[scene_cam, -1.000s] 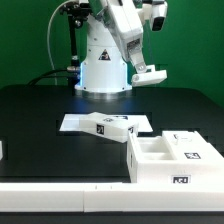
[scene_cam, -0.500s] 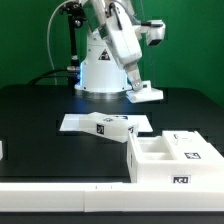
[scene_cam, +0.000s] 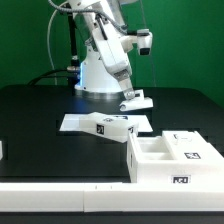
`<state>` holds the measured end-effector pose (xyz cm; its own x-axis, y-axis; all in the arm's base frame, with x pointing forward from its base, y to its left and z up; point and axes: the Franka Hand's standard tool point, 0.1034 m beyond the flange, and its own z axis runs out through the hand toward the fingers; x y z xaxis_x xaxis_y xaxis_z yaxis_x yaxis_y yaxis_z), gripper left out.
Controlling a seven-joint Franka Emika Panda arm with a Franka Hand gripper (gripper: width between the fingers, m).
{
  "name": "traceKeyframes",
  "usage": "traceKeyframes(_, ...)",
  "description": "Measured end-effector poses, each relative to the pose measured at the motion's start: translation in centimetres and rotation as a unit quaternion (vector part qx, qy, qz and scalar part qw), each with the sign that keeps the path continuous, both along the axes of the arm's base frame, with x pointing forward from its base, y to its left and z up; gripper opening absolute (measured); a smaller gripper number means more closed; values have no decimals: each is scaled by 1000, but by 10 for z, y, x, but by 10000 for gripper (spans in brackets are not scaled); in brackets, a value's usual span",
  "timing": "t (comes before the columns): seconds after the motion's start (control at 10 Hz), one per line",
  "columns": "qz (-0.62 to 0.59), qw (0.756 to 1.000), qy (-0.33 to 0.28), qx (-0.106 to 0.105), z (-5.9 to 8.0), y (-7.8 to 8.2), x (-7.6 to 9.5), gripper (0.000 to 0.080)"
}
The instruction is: Assemble cabinet
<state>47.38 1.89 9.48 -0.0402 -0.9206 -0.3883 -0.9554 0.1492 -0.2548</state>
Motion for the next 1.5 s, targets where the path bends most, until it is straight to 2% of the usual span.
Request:
traceKeyframes(0.3,5,1000,12,-6,0,-4,-1,64)
traceKeyframes(0.5,87,992,93,23,-2,4,-10,64)
traceKeyframes(0.7,138,979,149,17,-4,10,-9,64)
traceKeyframes(1.1,136,977,163,15,-7,9,-7,64)
traceKeyframes(1.5,110,979,174,0,-21,2,-11,64)
